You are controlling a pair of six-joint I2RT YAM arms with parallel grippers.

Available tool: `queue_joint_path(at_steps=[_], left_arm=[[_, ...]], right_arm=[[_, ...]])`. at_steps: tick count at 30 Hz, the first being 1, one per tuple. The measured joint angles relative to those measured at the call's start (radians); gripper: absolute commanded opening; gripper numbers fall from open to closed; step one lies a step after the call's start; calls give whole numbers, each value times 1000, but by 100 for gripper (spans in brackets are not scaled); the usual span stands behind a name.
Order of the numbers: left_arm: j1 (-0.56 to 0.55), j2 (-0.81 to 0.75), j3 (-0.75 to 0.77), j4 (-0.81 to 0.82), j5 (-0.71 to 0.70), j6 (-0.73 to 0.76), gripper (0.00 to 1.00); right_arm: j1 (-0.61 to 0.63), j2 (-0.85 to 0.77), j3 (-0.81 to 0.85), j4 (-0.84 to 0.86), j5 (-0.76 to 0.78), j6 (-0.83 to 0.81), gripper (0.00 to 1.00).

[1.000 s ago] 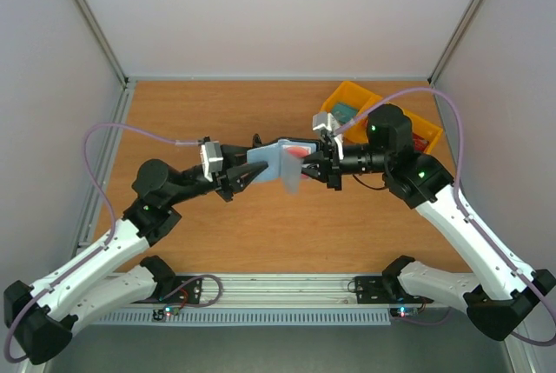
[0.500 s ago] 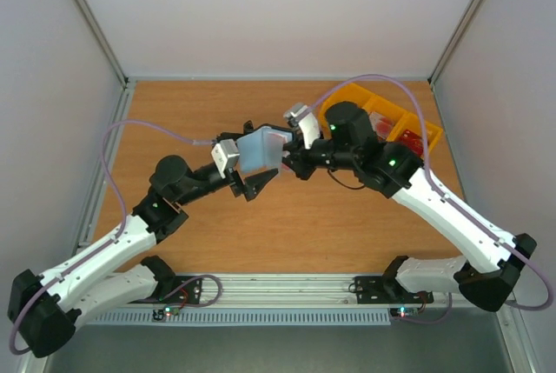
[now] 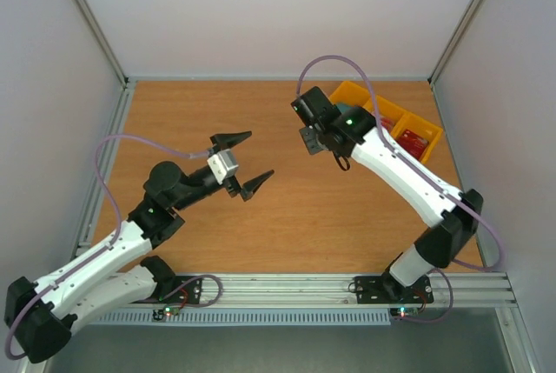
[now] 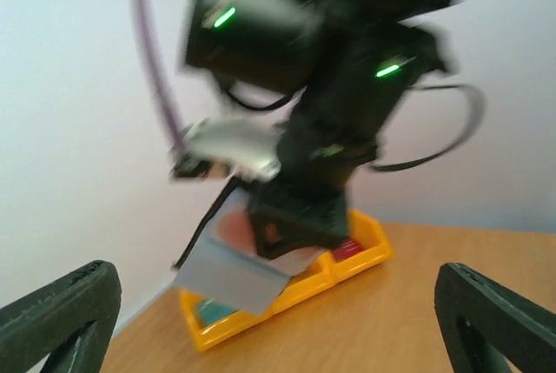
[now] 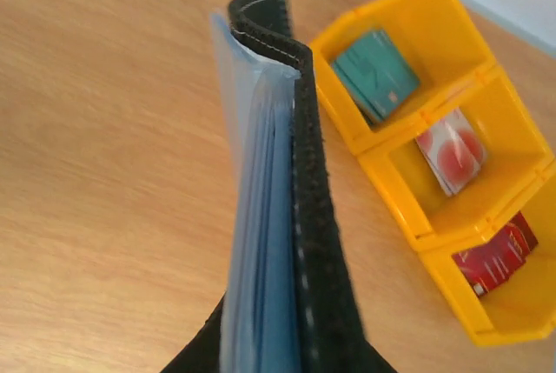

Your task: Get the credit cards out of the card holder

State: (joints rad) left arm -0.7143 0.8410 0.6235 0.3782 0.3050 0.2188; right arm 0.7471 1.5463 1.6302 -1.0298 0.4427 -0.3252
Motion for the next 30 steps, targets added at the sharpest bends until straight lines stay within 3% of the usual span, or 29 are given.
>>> queue_joint_path(at_steps=[3, 6, 8, 13, 16, 22, 30], left_arm=[[-1, -10, -9, 18, 146, -26, 89], [-1, 1, -17, 38, 282, -115, 72], [-2, 13, -17, 35, 313, -177, 60], [0, 22, -18, 6, 333, -259, 51], [-1, 24, -18, -29, 334, -291, 38], [14, 29, -18, -95, 277, -339, 36], [28, 11, -14, -91, 326, -373, 29]], right_arm=[[-27, 72, 49, -85, 3, 16, 1], [-22, 70, 52, -83, -142, 17, 1], [-21, 38, 32, -44, -274, 11, 1], [-19, -131, -94, 82, -575, -11, 1], [-19, -194, -125, 146, -738, -32, 1], [-19, -277, -219, 270, -996, -80, 1], [-32, -368, -337, 401, -1121, -152, 1]])
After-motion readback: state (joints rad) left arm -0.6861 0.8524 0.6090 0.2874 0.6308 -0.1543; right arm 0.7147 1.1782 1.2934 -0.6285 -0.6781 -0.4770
